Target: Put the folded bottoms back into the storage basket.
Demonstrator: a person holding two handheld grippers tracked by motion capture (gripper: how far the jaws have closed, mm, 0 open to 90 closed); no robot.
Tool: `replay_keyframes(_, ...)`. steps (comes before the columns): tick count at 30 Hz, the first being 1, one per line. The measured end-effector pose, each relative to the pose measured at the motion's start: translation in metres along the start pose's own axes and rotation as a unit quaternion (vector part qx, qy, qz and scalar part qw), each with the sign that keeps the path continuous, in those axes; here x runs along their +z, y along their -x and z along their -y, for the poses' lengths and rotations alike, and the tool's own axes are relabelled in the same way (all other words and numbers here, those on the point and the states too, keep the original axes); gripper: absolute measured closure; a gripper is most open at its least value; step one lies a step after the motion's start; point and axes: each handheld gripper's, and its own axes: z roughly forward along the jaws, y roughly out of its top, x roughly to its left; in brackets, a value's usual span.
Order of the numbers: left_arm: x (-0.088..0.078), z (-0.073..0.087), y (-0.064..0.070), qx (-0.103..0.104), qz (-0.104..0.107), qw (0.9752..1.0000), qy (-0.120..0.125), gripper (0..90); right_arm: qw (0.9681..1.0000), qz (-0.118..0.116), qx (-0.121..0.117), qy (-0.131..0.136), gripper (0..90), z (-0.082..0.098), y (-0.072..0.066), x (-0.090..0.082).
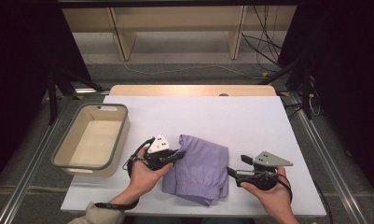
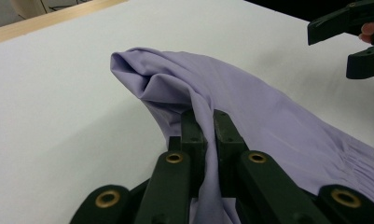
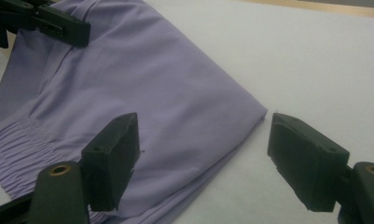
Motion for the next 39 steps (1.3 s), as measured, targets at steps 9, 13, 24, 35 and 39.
replay_keyframes(9,-0.005,-0.004,-0.001,0.004,-0.003,0.9999,0.014,85.0,1.0,0.002,0.001,0.004,26.1,0.0,0.001,-0.001)
replay_keyframes(13,-0.007,-0.007,-0.001,0.01,-0.005,0.9998,0.017,85.0,1.0,0.003,0.002,0.006,26.0,0.0,0.001,-0.001)
replay_keyframes(24,-0.014,-0.013,-0.003,0.017,-0.013,0.9992,0.034,85.0,0.9999,0.004,0.003,0.014,26.1,-0.001,0.001,-0.002)
replay_keyframes(35,-0.018,-0.017,-0.005,0.023,-0.013,0.9986,0.046,84.9,0.9999,0.003,0.003,0.014,26.1,-0.001,0.001,-0.002)
replay_keyframes(39,-0.019,-0.018,-0.006,0.024,-0.017,0.9983,0.051,84.9,0.9999,0.003,0.003,0.015,26.0,-0.001,0.001,-0.002)
